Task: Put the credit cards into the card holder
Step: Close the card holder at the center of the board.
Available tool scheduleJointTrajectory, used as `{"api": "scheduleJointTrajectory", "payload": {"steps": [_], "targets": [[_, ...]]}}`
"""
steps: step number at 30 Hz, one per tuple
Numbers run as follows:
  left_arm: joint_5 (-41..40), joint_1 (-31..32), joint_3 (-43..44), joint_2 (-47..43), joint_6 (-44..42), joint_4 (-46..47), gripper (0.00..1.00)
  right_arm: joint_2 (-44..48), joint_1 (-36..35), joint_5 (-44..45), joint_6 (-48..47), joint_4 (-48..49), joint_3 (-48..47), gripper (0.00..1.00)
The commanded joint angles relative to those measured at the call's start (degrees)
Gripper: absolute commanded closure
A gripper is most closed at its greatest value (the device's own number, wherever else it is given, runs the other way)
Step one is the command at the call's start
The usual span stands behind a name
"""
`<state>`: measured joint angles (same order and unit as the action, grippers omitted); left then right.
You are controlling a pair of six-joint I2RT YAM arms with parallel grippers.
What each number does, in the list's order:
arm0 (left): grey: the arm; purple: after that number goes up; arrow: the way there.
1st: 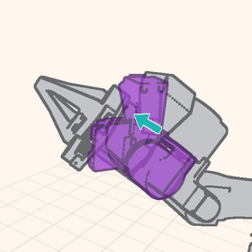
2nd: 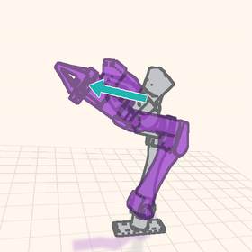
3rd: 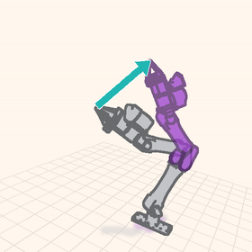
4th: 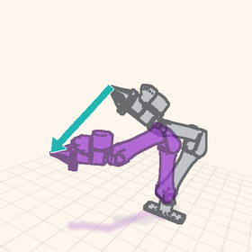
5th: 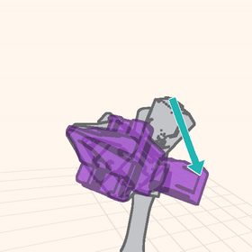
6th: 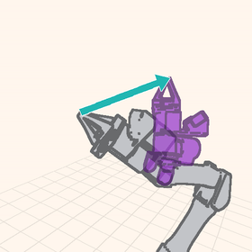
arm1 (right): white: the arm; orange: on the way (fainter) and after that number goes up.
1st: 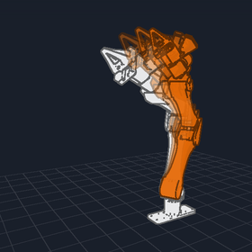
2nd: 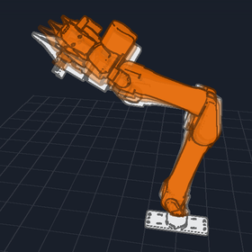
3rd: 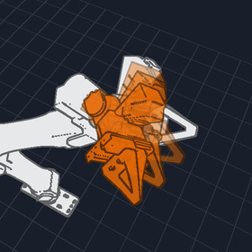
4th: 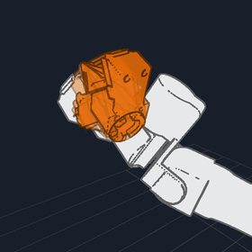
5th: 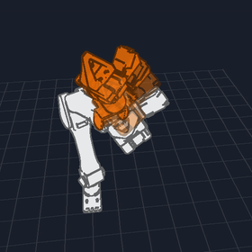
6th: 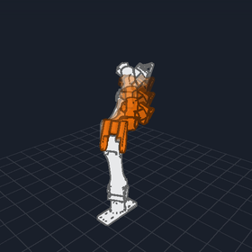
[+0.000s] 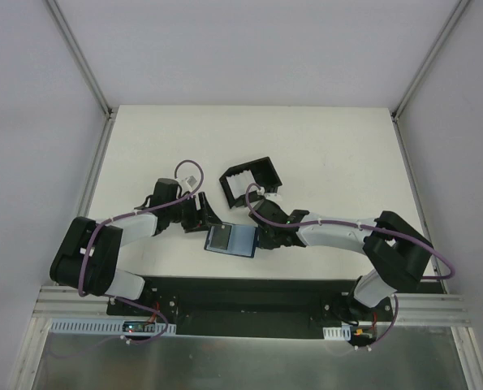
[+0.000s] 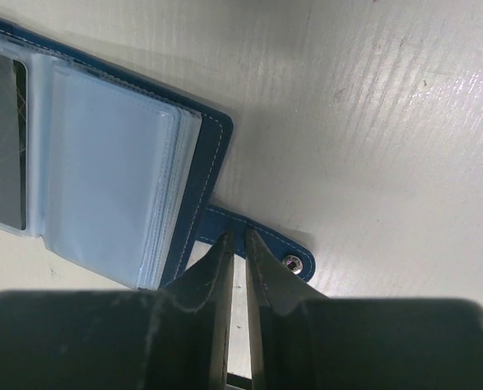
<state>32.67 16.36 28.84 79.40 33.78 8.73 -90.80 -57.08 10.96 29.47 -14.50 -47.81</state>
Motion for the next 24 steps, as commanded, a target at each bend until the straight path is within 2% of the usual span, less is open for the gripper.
{"api": "scheduleJointTrajectory", "payload": {"steps": [1,5,9,16,24], "targets": [[8.28,-0.28,-3.7,5.06,1.37,9.27,0.35,-5.08,0.13,-2.7,0.58,0.7,2.9,0.87],[9.52,-0.28,-5.37,4.72,2.34,10.96,0.38,-5.17,0.13,-2.79,0.58,0.79,2.81,0.87],[9.79,-0.28,-5.29,1.39,4.53,10.78,0.48,-5.61,0.21,-2.96,0.67,0.88,2.81,0.87],[11.01,0.42,-2.66,-5.12,7.35,9.02,0.52,-5.96,0.39,-2.88,1.2,1.05,3.25,0.87],[7.33,8.68,1.74,-3.37,7.44,6.83,0.57,-5.88,0.48,-2.44,1.55,1.23,3.43,0.86]]}}
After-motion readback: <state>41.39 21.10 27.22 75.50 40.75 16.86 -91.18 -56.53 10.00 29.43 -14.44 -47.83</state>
